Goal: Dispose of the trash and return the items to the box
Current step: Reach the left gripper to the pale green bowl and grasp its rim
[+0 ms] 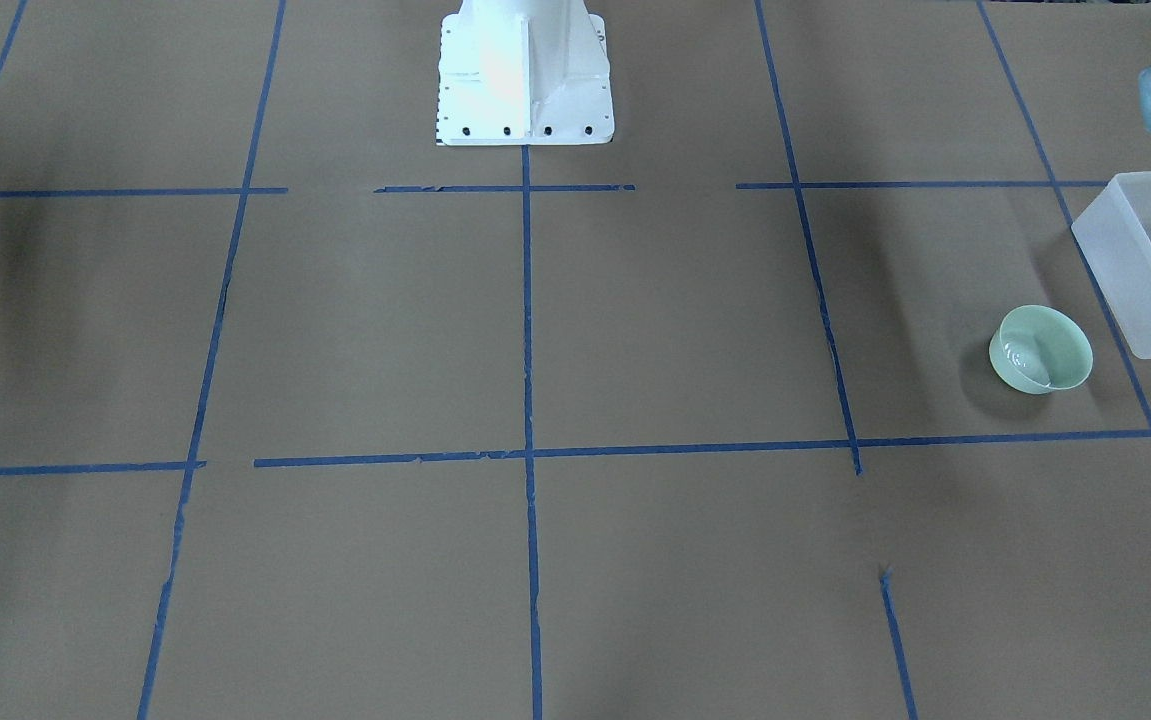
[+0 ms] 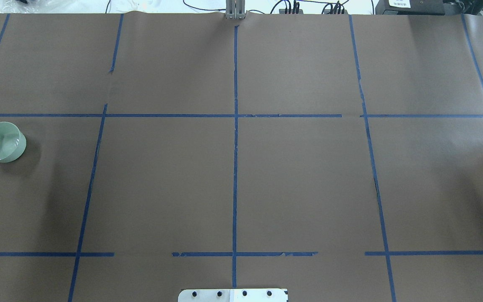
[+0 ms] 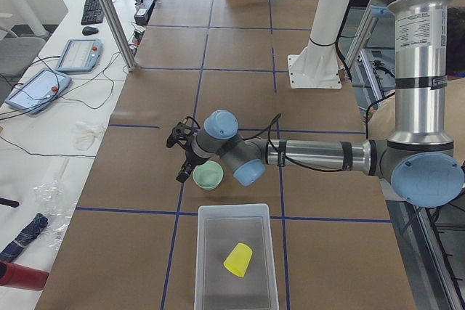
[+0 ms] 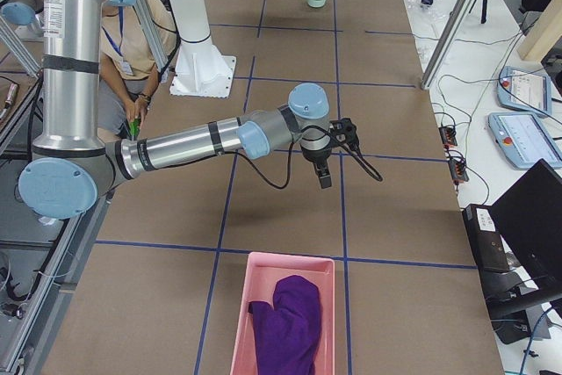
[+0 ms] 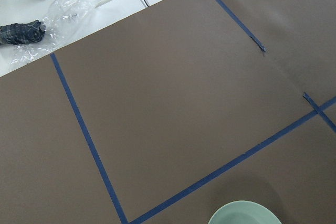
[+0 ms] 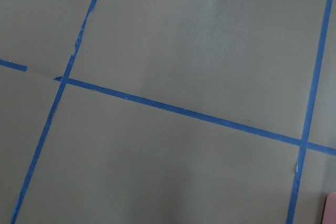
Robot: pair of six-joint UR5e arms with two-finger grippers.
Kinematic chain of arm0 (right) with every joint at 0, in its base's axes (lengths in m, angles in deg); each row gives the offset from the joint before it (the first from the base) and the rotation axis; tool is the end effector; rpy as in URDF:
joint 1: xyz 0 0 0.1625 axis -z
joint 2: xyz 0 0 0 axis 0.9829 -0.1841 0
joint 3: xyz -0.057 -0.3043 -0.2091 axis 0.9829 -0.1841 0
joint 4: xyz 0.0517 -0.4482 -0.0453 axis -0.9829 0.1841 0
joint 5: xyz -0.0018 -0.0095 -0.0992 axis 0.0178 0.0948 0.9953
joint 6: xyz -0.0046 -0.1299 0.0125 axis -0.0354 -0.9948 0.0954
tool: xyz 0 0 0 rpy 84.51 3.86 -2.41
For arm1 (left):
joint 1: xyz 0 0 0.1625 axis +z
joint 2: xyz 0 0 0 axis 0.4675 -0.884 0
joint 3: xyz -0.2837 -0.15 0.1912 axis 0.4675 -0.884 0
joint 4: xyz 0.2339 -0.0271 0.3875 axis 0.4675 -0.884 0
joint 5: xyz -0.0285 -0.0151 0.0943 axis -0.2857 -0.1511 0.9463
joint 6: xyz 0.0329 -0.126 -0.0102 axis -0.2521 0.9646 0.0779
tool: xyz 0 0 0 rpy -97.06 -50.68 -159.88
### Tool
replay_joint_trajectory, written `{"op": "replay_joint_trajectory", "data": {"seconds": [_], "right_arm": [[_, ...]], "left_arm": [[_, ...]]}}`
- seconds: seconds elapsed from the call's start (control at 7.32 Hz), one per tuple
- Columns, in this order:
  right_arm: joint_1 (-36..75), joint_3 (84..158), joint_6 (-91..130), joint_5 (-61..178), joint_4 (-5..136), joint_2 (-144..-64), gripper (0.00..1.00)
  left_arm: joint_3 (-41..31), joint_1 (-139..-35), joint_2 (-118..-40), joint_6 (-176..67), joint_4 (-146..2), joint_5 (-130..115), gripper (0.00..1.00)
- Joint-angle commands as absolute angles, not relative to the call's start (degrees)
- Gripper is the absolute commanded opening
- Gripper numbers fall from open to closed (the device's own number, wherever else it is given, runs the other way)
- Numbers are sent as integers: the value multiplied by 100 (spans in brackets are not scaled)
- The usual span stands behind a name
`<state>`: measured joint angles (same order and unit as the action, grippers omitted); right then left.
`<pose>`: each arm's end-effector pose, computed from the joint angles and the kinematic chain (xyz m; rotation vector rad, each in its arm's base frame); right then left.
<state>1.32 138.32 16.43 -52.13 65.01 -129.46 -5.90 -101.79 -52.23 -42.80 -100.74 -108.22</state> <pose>-0.0644 -0.5140 0.4593 0.2951 -0.8296 -0.1644 0.0869 -0.5316 0.5678 0.5997 0.7952 0.0794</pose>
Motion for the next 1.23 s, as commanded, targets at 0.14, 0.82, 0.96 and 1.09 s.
{"op": "replay_joint_trajectory", "data": {"seconds": [0.14,0.82,0.96,1.09], "right_arm": [[187,13843,1668,-5195,6413,-12976,100],[187,13852,1685,-5186,5930,-13239,100],[187,13852,1685,-5186,5930,-13248,100],[187,13852,1685,-5186,5921,-13257,100]], "left_arm": [[151,-9266,-4841,-2416,-11813,-10193,78],[506,-8626,-4910,-1521,-12176,-9601,72],[514,-8371,-4946,-1301,-12176,-9514,69],[541,-8168,-4955,-1264,-12158,-9208,60]]}}
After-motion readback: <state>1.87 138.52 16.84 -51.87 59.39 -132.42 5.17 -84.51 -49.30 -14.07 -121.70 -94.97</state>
